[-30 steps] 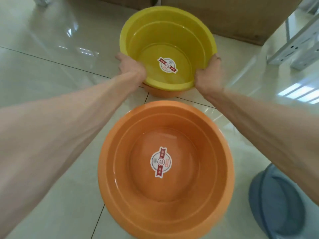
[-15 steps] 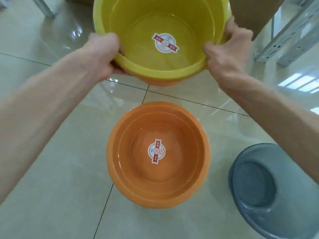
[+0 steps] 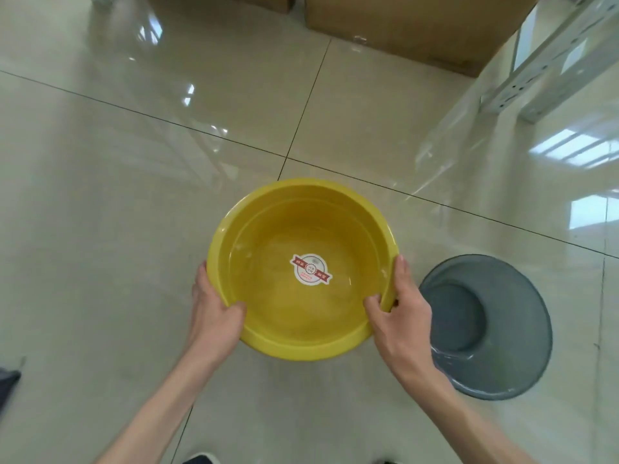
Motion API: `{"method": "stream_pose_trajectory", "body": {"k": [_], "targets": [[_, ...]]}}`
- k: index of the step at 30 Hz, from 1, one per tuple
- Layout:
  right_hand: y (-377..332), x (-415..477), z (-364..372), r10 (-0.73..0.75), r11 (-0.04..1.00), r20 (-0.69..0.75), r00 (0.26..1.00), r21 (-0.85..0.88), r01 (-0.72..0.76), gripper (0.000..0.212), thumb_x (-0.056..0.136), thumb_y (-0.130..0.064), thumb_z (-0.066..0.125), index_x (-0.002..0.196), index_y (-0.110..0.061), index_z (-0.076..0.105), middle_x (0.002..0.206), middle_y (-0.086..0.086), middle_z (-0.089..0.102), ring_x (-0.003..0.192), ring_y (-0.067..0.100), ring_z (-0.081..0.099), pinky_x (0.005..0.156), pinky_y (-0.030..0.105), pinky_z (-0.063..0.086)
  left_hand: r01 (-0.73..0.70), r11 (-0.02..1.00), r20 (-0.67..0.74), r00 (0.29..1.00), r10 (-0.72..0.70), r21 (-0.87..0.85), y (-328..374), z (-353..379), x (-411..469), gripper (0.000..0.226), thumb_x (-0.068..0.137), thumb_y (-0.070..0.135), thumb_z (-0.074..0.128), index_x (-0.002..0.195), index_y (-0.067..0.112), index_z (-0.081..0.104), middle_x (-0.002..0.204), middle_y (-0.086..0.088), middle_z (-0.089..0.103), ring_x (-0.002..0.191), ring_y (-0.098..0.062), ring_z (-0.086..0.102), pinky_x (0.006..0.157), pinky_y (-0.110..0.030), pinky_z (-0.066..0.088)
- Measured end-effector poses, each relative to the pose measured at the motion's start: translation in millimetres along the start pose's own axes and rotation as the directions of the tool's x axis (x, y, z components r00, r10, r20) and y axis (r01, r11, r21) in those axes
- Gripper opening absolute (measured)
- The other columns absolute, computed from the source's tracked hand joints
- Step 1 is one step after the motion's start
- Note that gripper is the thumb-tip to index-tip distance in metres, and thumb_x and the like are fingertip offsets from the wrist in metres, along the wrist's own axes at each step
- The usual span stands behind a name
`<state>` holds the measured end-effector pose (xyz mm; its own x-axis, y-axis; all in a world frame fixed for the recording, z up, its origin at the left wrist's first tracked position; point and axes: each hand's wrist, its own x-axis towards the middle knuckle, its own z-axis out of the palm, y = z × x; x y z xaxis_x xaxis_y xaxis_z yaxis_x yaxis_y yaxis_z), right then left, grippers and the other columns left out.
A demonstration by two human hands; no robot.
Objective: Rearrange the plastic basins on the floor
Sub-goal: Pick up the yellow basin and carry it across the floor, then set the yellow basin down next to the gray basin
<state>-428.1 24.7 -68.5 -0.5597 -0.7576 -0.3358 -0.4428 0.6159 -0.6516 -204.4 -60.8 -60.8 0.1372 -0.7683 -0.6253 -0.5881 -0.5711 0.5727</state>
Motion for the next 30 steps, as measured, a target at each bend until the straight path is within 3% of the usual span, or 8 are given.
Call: {"method": "stream_pose_trajectory", "body": {"k": [3,11,13,15,18,22,26,30], "targets": [[18,2,26,0.004,0.992,0.049,0.999,-0.129,0.003,0.075,0.096,-0.009,0.054,0.158,-0.008,0.012,0.165,0.011,0.018,0.151,0.026,0.026,0.114,0.020,0.016,0.029,0.999,0.036,0.999,-0.029,-0.019,-16,19,11,0.098,0.084,-0.008,0.052,0.157,0.024,-0.004,0.159,-0.011,0.031,0.144,-0.033,0.037,0.119,-0.048,0.031],[29,1,55,0.009,0.990,-0.047,0.999,-0.137,-0.016,0.074,0.098,-0.006,0.047,0.158,-0.011,0.004,0.167,0.006,0.007,0.148,0.023,0.031,0.107,0.015,0.026,0.075,0.997,-0.021,0.997,-0.074,0.025,-42,41,30,0.089,0.086,-0.006,0.056,0.155,0.011,0.003,0.153,-0.016,0.040,0.136,-0.038,0.045,0.115,-0.044,0.036],[33,-1,39,-0.045,0.981,0.022,0.999,-0.186,0.048,0.071,0.101,-0.018,0.046,0.159,-0.014,0.005,0.167,0.004,0.010,0.149,0.024,0.027,0.117,0.027,0.024,-0.020,0.968,-0.086,0.995,0.043,0.252,-32,38,18,0.101,0.083,0.003,0.067,0.157,0.006,-0.002,0.162,-0.019,0.022,0.149,-0.040,0.026,0.122,-0.048,0.021],[45,-1,13,-0.055,0.976,0.038,0.998,-0.208,0.062,0.066,0.103,-0.030,0.044,0.159,-0.016,0.011,0.167,0.003,0.012,0.153,0.021,0.018,0.123,0.031,0.016,-0.247,0.902,-0.170,0.931,0.322,0.354,-7,45,-9,0.103,0.084,0.009,0.070,0.158,0.005,-0.001,0.167,-0.017,0.007,0.155,-0.032,0.007,0.126,-0.040,0.005],[87,-3,-39,0.137,0.984,-0.165,0.977,-0.092,-0.153,0.060,0.102,-0.026,0.046,0.156,-0.011,0.024,0.165,0.004,0.023,0.152,0.019,0.021,0.121,0.026,0.014,-0.616,0.751,0.053,0.780,0.623,0.238,40,90,-54,0.091,0.089,0.005,0.064,0.160,0.017,0.008,0.169,0.000,0.009,0.156,-0.014,0.006,0.119,-0.010,0.001],[166,-13,-104,0.426,0.886,-0.361,0.829,-0.020,-0.463,0.052,0.096,-0.019,0.047,0.144,-0.001,0.040,0.148,0.020,0.046,0.138,0.038,0.044,0.113,0.040,0.035,-0.725,0.675,0.474,0.646,0.599,0.136,80,188,-75,0.074,0.093,0.008,0.061,0.157,0.013,0.023,0.164,-0.004,0.027,0.152,-0.018,0.026,0.119,-0.017,0.014],[218,-17,-135,0.559,0.789,-0.330,0.761,-0.069,-0.610,0.055,0.097,-0.020,0.052,0.141,0.009,0.037,0.141,0.026,0.048,0.130,0.041,0.046,0.103,0.043,0.038,-0.632,0.717,0.478,0.746,0.463,0.293,99,268,-81,0.057,0.097,0.005,0.050,0.150,0.002,0.028,0.153,-0.015,0.038,0.140,-0.031,0.042,0.111,-0.033,0.035],[239,-5,-131,0.535,0.843,-0.223,0.815,0.066,-0.535,0.024,0.089,-0.003,0.052,0.112,0.001,0.052,0.091,0.013,0.059,0.085,0.037,0.060,0.071,0.040,0.050,-0.440,0.792,0.357,0.885,0.301,0.423,81,305,-75,0.039,0.095,0.001,0.048,0.134,-0.001,0.040,0.134,-0.021,0.053,0.121,-0.040,0.056,0.094,-0.041,0.045]]}}
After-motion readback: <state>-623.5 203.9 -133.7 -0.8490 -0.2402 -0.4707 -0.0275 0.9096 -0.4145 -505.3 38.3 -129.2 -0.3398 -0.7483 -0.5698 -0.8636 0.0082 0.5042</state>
